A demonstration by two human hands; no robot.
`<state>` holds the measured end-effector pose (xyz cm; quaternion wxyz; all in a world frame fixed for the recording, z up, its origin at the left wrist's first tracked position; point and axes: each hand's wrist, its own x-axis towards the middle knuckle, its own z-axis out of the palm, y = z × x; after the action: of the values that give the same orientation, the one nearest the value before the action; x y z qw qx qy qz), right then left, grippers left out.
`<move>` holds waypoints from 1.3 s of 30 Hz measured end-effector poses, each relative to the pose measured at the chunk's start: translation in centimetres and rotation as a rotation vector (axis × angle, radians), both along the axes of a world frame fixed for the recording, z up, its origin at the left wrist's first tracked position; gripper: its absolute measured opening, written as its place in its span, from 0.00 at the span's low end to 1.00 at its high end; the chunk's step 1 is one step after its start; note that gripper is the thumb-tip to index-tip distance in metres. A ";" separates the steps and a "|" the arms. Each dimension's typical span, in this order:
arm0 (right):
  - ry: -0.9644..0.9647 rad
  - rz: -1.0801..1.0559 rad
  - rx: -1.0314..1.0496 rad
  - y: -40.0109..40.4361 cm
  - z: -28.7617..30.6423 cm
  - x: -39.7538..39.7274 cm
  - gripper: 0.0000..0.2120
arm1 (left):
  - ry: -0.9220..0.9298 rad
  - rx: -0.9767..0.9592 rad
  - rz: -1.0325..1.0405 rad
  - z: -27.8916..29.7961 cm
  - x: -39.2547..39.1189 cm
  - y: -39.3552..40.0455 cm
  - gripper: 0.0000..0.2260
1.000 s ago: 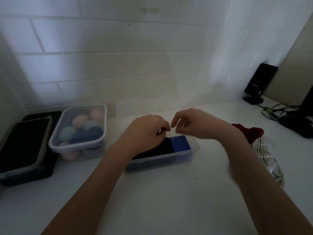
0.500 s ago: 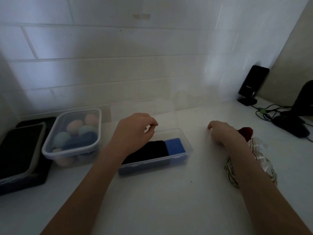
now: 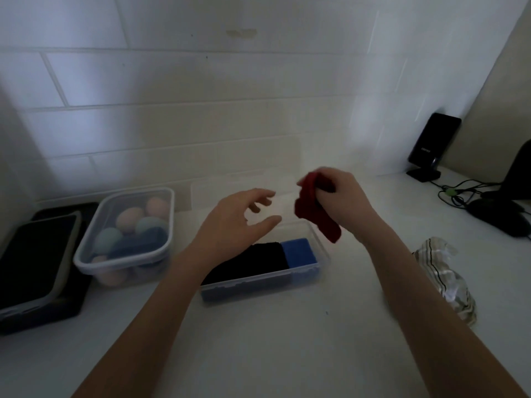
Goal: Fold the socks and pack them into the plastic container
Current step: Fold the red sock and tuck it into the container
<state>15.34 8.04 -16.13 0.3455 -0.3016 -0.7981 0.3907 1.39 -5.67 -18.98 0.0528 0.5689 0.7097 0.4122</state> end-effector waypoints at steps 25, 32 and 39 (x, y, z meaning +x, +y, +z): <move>-0.006 0.131 0.178 -6.2 0.0 -3.7 0.10 | -1.278 0.434 -0.597 2.4 -2.6 -0.6 0.24; 0.264 0.095 -0.158 -5.5 1.0 -3.0 0.08 | -0.440 0.284 -0.144 1.7 -0.5 -0.2 0.16; 0.218 0.252 -0.362 -5.8 0.8 -3.1 0.08 | -0.527 0.273 -0.041 2.2 -0.3 -0.2 0.05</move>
<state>12.20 2.21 -15.30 0.3185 -0.2125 -0.7044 0.5976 1.05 -5.82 -16.77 0.1666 0.4585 0.5980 0.6360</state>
